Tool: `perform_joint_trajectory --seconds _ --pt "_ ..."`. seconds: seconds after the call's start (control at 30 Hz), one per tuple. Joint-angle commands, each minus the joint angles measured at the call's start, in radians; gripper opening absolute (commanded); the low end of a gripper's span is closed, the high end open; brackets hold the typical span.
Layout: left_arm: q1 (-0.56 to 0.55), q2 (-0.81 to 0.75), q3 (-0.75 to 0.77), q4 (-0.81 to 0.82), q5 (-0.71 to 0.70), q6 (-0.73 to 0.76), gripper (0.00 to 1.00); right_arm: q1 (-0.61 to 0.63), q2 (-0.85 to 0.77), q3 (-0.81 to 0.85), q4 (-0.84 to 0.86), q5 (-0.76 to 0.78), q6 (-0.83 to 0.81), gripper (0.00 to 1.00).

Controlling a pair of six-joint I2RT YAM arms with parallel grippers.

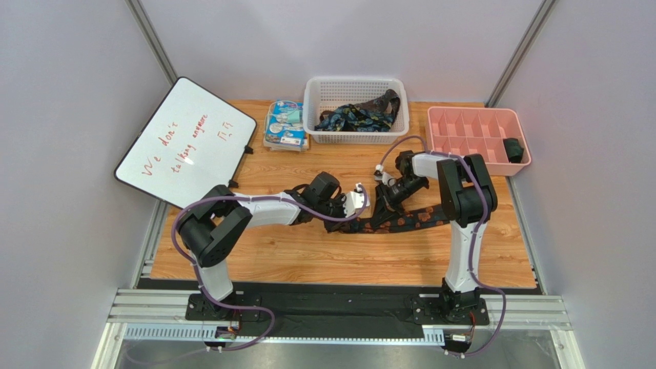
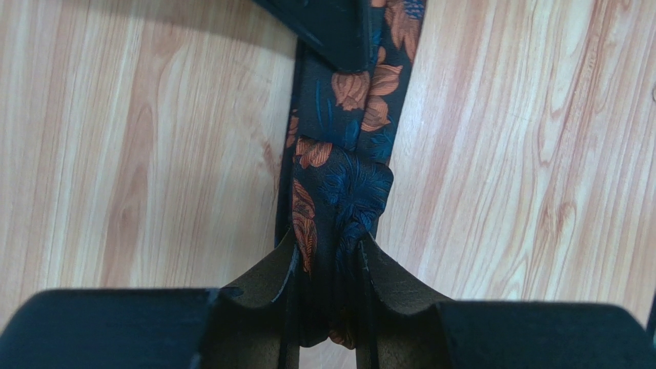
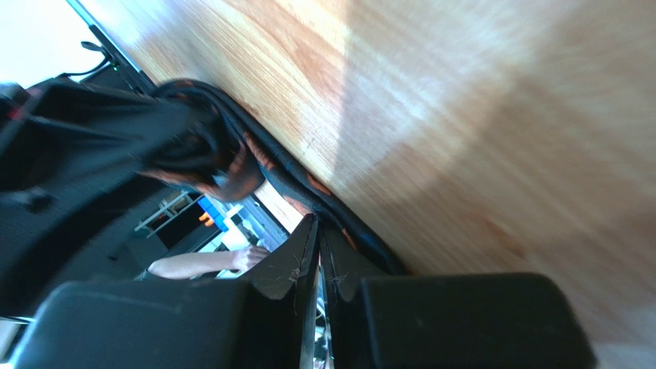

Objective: Roll the ties
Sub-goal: Roll the tie at the center of the board.

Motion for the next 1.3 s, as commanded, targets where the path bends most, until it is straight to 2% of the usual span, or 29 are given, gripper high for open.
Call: perform_joint_trajectory --seconds 0.0,0.1,0.23,0.4,0.5,0.77,1.0,1.13,1.2,1.23,1.27 --pt "0.030 -0.050 0.009 -0.138 -0.020 -0.066 0.04 0.003 0.042 -0.031 0.024 0.221 -0.011 0.11" --pt "0.030 -0.043 0.030 -0.197 -0.026 -0.032 0.04 0.002 0.031 -0.049 0.023 0.250 -0.011 0.11" --pt "0.007 -0.012 0.066 -0.250 -0.058 -0.006 0.06 -0.020 -0.001 -0.028 0.023 0.215 -0.002 0.12" --pt "-0.026 0.051 0.107 -0.302 -0.108 -0.024 0.06 -0.029 -0.074 0.013 0.023 -0.022 0.036 0.29" --pt "-0.027 0.056 0.096 -0.287 -0.112 -0.040 0.06 -0.014 -0.105 -0.009 0.058 -0.145 0.081 0.35" --pt "-0.027 0.060 0.073 -0.261 -0.105 -0.055 0.06 0.068 -0.062 -0.069 0.199 -0.198 0.176 0.35" --pt "-0.027 0.065 0.075 -0.254 -0.103 -0.052 0.06 0.101 -0.045 -0.060 0.233 -0.206 0.207 0.36" --pt "-0.026 0.063 0.069 -0.244 -0.091 -0.052 0.06 0.111 -0.039 -0.062 0.233 -0.154 0.207 0.33" --pt "-0.027 0.060 0.064 -0.238 -0.083 -0.058 0.08 0.118 -0.018 -0.060 0.233 -0.098 0.207 0.23" --pt "-0.027 0.054 0.063 -0.234 -0.080 -0.061 0.10 0.118 -0.009 -0.057 0.218 -0.071 0.207 0.10" --pt "-0.024 0.048 0.061 -0.230 -0.072 -0.064 0.19 0.121 0.002 -0.051 0.204 -0.033 0.198 0.04"
